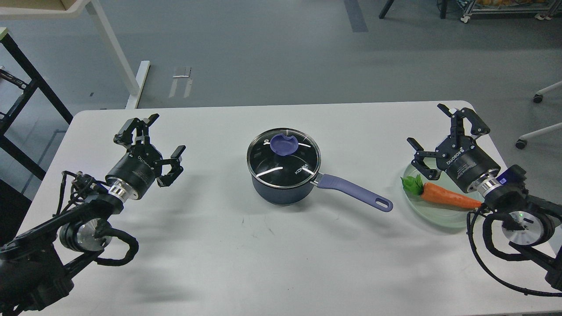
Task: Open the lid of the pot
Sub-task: 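Raise both grippers and move the right gripper toward the purple pan handle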
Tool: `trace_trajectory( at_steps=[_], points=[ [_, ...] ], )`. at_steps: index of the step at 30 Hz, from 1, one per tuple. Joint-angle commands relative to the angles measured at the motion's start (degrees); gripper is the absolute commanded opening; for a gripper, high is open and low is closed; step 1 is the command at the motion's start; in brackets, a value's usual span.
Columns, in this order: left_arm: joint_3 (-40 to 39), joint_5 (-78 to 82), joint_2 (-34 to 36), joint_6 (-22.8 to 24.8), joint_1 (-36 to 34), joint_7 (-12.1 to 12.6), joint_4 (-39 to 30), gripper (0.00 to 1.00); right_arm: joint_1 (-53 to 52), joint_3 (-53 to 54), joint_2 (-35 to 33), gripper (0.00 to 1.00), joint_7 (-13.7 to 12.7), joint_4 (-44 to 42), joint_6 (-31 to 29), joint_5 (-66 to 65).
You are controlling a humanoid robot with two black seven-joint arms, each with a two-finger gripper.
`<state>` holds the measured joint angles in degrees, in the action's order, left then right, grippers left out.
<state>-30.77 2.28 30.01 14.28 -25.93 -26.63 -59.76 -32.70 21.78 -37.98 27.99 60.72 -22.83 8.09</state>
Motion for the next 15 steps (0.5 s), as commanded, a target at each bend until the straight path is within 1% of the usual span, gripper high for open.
trace_trajectory(
  at_steps=[1, 5, 9, 12, 14, 15],
  points=[
    [-0.35, 0.09, -0.57, -0.13, 0.0, 0.09, 0.43, 0.99, 0.44, 0.19, -0.33, 1.0, 0.01, 0.28, 0.06, 0.0],
    [0.36, 0.88, 0.57, -0.13, -0.08, 0.44, 0.78, 0.99, 0.44, 0.98, -1.39, 1.0, 0.01, 0.45, 0.15, -0.09],
    [0.8, 0.97, 3.12, 0.66, -1.49, 0.44, 2.45, 0.99, -0.7, 2.3, -4.98, 1.0, 0.01, 1.77, -0.03, -1.93],
    [0.8, 0.88, 3.65, 0.58, -3.25, -0.09, 2.98, 0.99, -3.24, 2.39, -7.62, 1.0, 0.01, 3.17, 0.06, -8.77],
    [0.8, 0.88, 3.65, 0.66, -5.52, -0.26, 5.26, 0.99, -6.49, 2.21, -10.78, 1.0, 0.01, 5.45, 0.85, -19.73],
    [0.88, 1.06, 3.91, 0.67, -6.4, 0.09, 5.62, 0.99, -7.37, 2.21, -11.84, 1.0, 0.01, 6.77, 1.46, -24.39]
  ],
)
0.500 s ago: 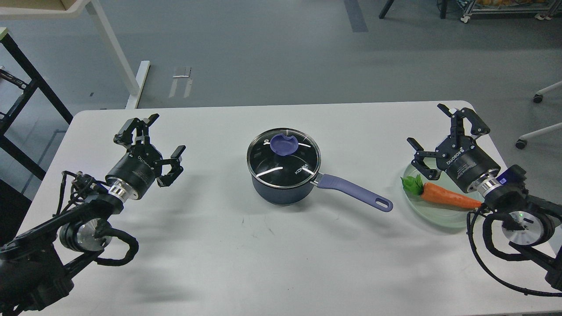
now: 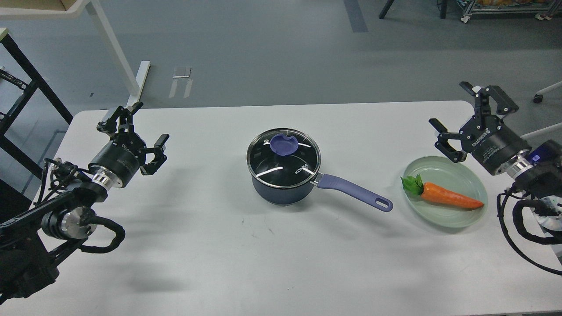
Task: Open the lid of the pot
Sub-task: 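Raise both grippers and move the right gripper toward the purple pan handle, then grasp the purple saucepan handle with the right gripper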
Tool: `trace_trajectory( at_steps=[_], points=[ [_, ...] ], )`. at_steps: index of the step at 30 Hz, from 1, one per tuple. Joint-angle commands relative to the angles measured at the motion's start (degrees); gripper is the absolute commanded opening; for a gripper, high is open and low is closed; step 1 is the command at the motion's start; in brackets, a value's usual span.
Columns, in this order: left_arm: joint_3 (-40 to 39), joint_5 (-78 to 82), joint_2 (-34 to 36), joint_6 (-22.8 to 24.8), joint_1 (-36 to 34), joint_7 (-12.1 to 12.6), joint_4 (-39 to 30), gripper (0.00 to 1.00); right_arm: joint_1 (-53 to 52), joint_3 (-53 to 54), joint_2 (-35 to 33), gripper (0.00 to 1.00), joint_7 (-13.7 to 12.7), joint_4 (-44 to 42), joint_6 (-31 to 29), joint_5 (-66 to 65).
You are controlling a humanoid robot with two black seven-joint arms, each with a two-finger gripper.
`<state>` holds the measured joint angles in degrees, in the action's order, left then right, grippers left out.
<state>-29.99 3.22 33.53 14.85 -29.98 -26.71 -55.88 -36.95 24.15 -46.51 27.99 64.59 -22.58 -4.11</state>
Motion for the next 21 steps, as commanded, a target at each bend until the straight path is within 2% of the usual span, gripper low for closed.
trace_trajectory(
  at_steps=[1, 6, 14, 18, 21],
  points=[
    [0.19, 0.38, 0.48, -0.34, -3.06, 0.34, 1.83, 0.99, -3.82, -0.24, -4.11, 1.0, 0.01, 4.13, 1.83, -15.98],
    [0.02, 7.66, 0.3, -0.08, -4.21, -1.29, 1.65, 0.99, -8.57, -0.33, -7.28, 1.0, 0.01, 7.92, 2.98, -40.83],
    [0.1, 9.17, 0.39, -0.08, -4.21, -1.29, -0.19, 0.99, -12.62, -2.34, -6.75, 1.0, 0.01, 17.05, 3.15, -78.55],
    [0.1, 9.17, 1.01, -0.52, -4.21, -1.29, -2.56, 0.99, -14.02, -7.78, -5.35, 1.0, 0.01, 17.86, 3.15, -88.24],
    [0.1, 9.26, 1.18, -0.61, -4.21, -1.29, -3.71, 0.99, -14.55, -12.27, -2.89, 1.0, 0.01, 17.42, 5.34, -94.48]
  ],
)
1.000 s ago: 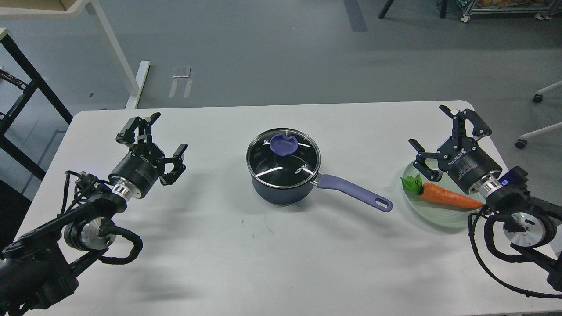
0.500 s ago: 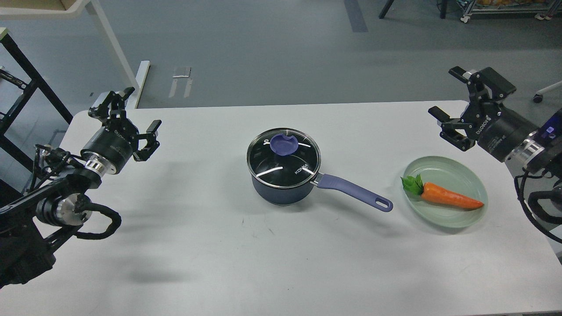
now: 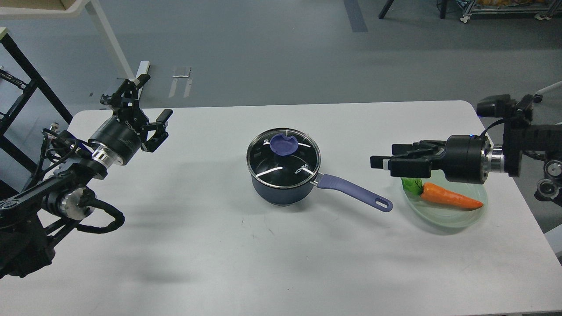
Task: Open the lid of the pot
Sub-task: 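Grasp the purple saucepan handle with the right gripper, then reach the left gripper over the pan and grasp the purple lid knob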
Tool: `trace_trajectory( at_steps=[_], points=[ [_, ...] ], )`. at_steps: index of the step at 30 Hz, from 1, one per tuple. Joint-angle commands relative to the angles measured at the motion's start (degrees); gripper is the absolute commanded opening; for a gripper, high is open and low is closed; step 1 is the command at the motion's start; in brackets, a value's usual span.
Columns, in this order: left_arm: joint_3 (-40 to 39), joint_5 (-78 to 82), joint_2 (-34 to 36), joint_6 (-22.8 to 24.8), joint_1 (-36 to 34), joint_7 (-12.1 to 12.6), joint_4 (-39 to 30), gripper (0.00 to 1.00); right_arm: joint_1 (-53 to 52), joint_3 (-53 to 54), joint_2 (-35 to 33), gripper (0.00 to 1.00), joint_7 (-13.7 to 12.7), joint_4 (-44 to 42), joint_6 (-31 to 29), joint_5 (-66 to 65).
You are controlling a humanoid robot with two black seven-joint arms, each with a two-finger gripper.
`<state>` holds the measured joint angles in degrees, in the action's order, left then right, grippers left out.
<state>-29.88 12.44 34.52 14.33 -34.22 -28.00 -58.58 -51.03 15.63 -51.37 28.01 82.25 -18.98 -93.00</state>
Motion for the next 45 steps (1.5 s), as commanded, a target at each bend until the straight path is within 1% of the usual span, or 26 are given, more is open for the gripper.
trace_trajectory(
  at_steps=[1, 4, 8, 11, 16, 17, 18, 21, 27, 30, 32, 34, 36, 41, 45],
  points=[
    [0.0, 0.04, 0.1, -0.09, 0.03, 0.0, -1.1, 0.99, -0.56, -5.07, 3.11, 1.0, -0.01, -0.25, 2.71, -7.79],
    [0.0, -0.05, 0.1, -0.09, 0.03, 0.0, -1.89, 0.99, -0.56, -6.75, 5.14, 1.0, -0.01, -1.39, 3.6, -12.72],
    [0.0, 0.04, 0.1, -0.17, 0.03, 0.0, -2.59, 0.99, -0.91, -7.11, 5.49, 0.99, -0.01, -2.54, 3.6, -13.61],
    [-0.09, 0.04, 0.02, -0.17, 0.03, 0.0, -2.68, 0.99, -3.45, -9.47, 5.58, 0.98, -0.01, -2.63, 3.52, -14.66],
    [-0.26, -0.05, -0.07, -0.26, -0.06, 0.0, -2.86, 0.99, -8.29, -15.18, 6.37, 0.91, -0.01, -2.8, 3.6, -16.86],
    [-0.17, -0.05, -0.07, -0.26, -0.06, 0.0, -2.94, 0.99, -8.64, -15.54, 6.46, 0.89, -0.01, -2.98, 3.6, -17.04],
    [-0.17, -0.05, 0.02, -0.26, -0.06, 0.0, -2.95, 0.99, -8.65, -15.72, 6.63, 0.85, -0.01, -3.06, 3.52, -17.3],
    [-0.17, -0.05, 0.02, -0.26, -0.06, 0.0, -3.38, 0.99, -8.73, -15.72, 7.77, 0.67, -0.01, -3.94, 3.6, -17.39],
    [-0.09, 0.04, 0.19, -0.26, -0.06, 0.0, -4.09, 0.99, -8.73, -15.72, 9.27, 0.54, -0.01, -5.53, 3.6, -17.39],
    [-0.09, 0.04, 0.19, -0.35, -0.06, 0.0, -4.18, 0.99, -8.65, -15.72, 9.45, 0.47, -0.01, -5.44, 3.6, -17.39],
    [0.0, 0.13, 0.1, -0.44, -0.32, 0.0, -4.26, 0.99, -8.65, -15.72, 9.45, 0.39, -0.01, -5.44, 3.78, -17.39],
    [0.0, 1.35, 0.1, -0.44, -0.5, 0.0, -4.35, 0.99, -8.65, -15.72, 9.27, 0.38, -0.01, -5.44, 3.78, -17.39],
    [0.0, 6.78, 0.02, -0.35, -1.2, 0.0, -4.35, 0.99, -8.56, -15.72, 9.18, 0.35, -0.01, -5.44, 3.78, -17.39],
    [-0.09, 30.13, -0.25, 0.18, -3.4, 0.0, -4.96, 0.99, -8.56, -15.72, 9.27, 0.34, -0.01, -5.44, 3.78, -17.31],
    [0.09, 52.11, -0.42, -0.44, -8.23, 0.0, -7.69, 0.99, -8.56, -15.72, 9.27, 0.34, -0.01, -5.44, 3.78, -17.31]
  ],
)
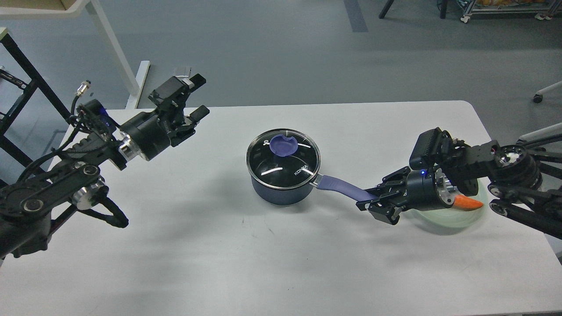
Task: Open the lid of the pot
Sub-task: 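Reach the left gripper over the pan and grasp the purple lid knob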
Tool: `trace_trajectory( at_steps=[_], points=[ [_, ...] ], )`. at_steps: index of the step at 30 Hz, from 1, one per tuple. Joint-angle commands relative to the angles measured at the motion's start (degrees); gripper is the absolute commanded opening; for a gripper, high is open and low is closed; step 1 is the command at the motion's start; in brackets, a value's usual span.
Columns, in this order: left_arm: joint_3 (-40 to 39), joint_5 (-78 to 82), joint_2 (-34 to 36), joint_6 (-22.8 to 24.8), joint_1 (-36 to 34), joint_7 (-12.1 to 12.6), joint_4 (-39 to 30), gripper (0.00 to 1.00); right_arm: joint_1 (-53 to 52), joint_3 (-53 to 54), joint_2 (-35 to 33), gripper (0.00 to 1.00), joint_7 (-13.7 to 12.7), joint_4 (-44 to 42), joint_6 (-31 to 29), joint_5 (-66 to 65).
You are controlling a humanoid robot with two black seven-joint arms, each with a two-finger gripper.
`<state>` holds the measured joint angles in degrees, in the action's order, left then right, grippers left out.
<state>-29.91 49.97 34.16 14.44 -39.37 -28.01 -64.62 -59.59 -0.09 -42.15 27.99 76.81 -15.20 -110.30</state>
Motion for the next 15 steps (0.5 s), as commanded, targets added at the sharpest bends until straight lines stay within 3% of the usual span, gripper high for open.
trace_trajectory(
  at_steps=[1, 5, 8, 12, 15],
  points=[
    [0.12, 20.2, -0.15, -0.55, -4.21, 0.01, -2.35, 0.99, 0.0, 0.0, 0.05, 0.34, 0.01, 0.01, -0.01, 0.0],
    [0.73, 39.9, -0.5, -2.57, -8.34, 0.01, -5.51, 0.99, 0.09, -0.08, 0.14, 0.35, 0.01, 0.01, -0.01, 0.0],
    [6.86, 48.27, -1.55, -5.38, -12.81, 0.01, -6.22, 0.99, 0.18, -0.08, 0.14, 0.35, 0.01, 0.01, -0.01, 0.0],
    [20.04, 55.13, -2.78, -14.32, -18.88, 0.01, -4.47, 0.99, 0.26, 0.0, 0.31, 0.35, 0.01, 0.01, -0.01, 0.09],
    [25.42, 58.3, -6.11, -19.96, -20.56, 0.01, 0.61, 0.99, 0.26, 0.0, 0.22, 0.35, 0.01, 0.01, -0.01, 0.09]
  ],
)
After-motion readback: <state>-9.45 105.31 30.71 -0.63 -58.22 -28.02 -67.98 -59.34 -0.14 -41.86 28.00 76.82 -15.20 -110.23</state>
